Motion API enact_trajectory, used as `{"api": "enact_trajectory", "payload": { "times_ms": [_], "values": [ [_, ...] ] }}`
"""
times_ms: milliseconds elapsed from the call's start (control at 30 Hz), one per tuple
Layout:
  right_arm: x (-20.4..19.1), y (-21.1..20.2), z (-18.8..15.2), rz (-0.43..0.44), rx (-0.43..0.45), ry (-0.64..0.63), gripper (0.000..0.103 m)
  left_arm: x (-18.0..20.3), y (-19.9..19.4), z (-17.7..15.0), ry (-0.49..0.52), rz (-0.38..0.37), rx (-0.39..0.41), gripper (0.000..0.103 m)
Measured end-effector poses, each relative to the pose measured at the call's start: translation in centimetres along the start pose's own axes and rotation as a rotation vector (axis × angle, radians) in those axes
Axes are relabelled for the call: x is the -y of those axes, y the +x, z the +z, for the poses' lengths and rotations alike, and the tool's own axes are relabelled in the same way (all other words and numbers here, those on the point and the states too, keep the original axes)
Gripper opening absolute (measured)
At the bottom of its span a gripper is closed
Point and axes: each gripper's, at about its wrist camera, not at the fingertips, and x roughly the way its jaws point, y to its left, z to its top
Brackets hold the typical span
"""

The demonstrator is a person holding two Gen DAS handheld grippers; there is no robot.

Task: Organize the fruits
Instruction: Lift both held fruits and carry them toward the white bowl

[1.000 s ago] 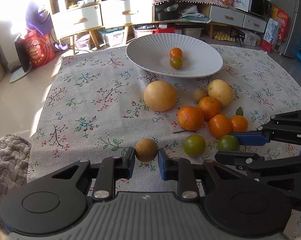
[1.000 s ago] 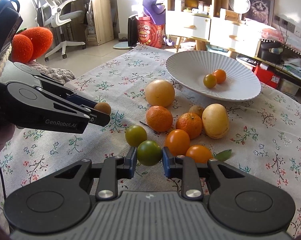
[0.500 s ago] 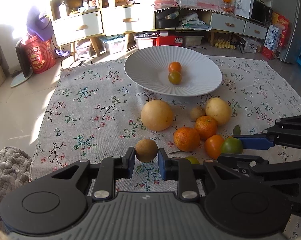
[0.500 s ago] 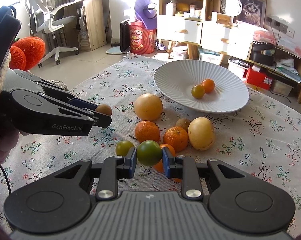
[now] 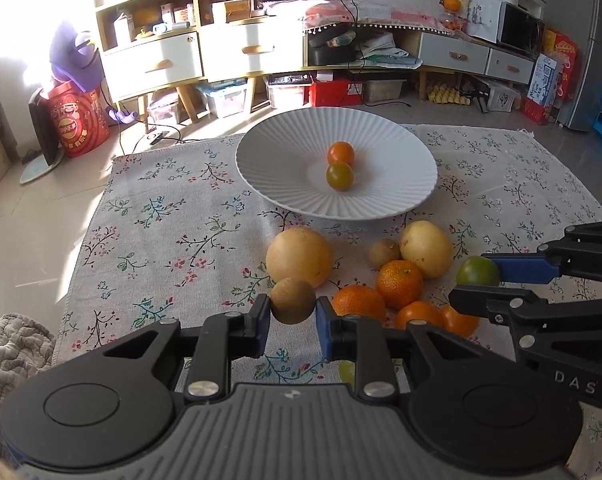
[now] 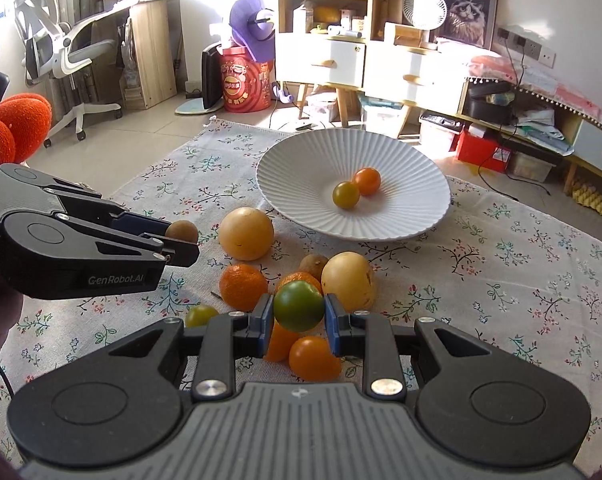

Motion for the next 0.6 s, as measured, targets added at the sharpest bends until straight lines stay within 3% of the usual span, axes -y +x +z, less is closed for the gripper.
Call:
{"api": "enact_trajectory", "payload": {
  "times_ms": [600],
  "values": [
    [2.9,0.9,1.7,-0.045,0.024,0.027,0.024,1.9,1.6,2.9,0.01,0.006,0.044,0.0]
  ]
}}
